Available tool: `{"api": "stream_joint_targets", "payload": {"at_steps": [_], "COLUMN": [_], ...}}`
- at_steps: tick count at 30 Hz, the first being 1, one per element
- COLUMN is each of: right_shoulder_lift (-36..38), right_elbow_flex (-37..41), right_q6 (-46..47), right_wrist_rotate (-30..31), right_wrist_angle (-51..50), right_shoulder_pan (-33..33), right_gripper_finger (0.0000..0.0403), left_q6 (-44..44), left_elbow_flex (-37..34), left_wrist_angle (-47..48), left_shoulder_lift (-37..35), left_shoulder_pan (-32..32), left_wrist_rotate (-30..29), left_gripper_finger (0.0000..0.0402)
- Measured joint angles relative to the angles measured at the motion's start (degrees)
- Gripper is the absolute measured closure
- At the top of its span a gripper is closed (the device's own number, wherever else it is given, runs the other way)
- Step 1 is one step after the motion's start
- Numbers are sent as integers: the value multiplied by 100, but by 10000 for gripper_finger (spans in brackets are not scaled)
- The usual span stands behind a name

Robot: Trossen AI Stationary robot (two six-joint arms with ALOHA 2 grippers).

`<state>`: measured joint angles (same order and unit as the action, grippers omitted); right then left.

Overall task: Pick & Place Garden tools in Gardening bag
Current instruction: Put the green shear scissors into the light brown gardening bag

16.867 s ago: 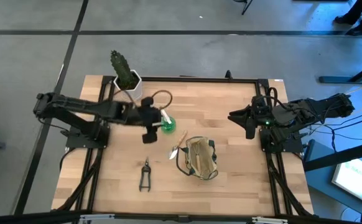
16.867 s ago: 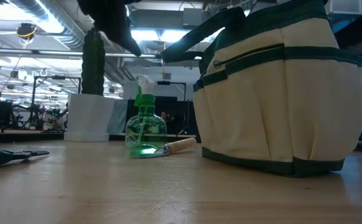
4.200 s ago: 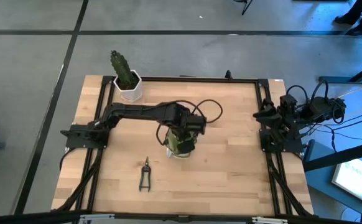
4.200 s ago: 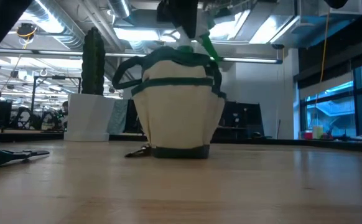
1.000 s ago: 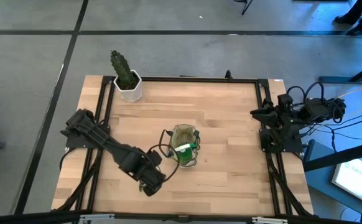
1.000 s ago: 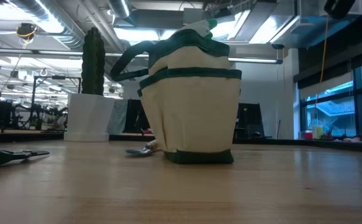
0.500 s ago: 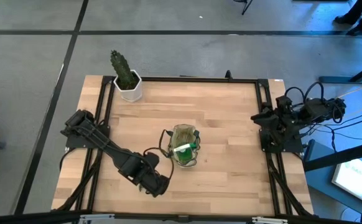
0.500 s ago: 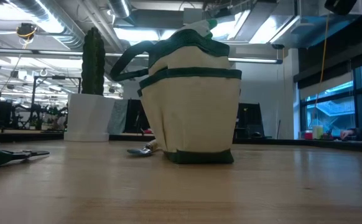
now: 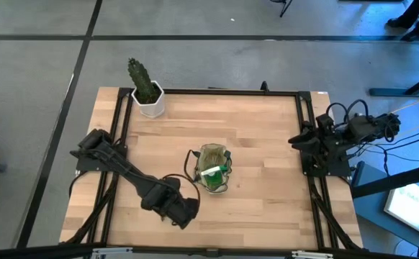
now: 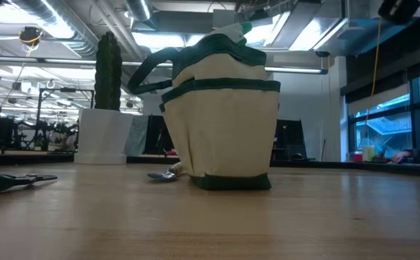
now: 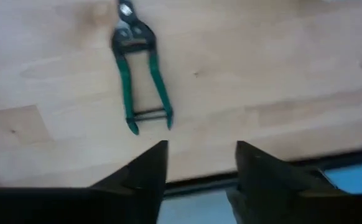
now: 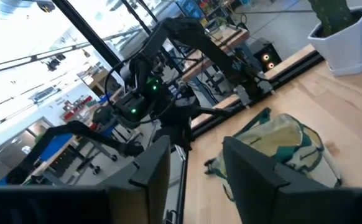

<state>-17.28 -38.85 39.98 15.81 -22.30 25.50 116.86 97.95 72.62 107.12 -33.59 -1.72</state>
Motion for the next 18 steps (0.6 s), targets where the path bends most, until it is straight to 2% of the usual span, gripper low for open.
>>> {"api": "stream_joint_targets", "payload": {"at_steps": [4,8,12,18], "right_shoulder_lift": [0,0,2,0], "right_elbow_flex": [0,0,0,0], "right_q6": [7,7,7,9], "right_wrist_rotate": [0,2,0,2], "right_wrist_angle": [-98,-130,-134,-160], "right_shoulder_pan": [-2,-1,-2,-2], "right_gripper_finger": [227,205,191,183], "left_q6": [-24,-176,-123,42], "left_elbow_flex": [2,2,0,0], "left_wrist_angle": [139,212,280,557], "left_shoulder_lift": [235,590,882,1163], "left_shoulder_pan": [188,264,231,173], "left_wrist_rotate": [303,427,282,405], "left_gripper_finger": [158,123,114,113]}}
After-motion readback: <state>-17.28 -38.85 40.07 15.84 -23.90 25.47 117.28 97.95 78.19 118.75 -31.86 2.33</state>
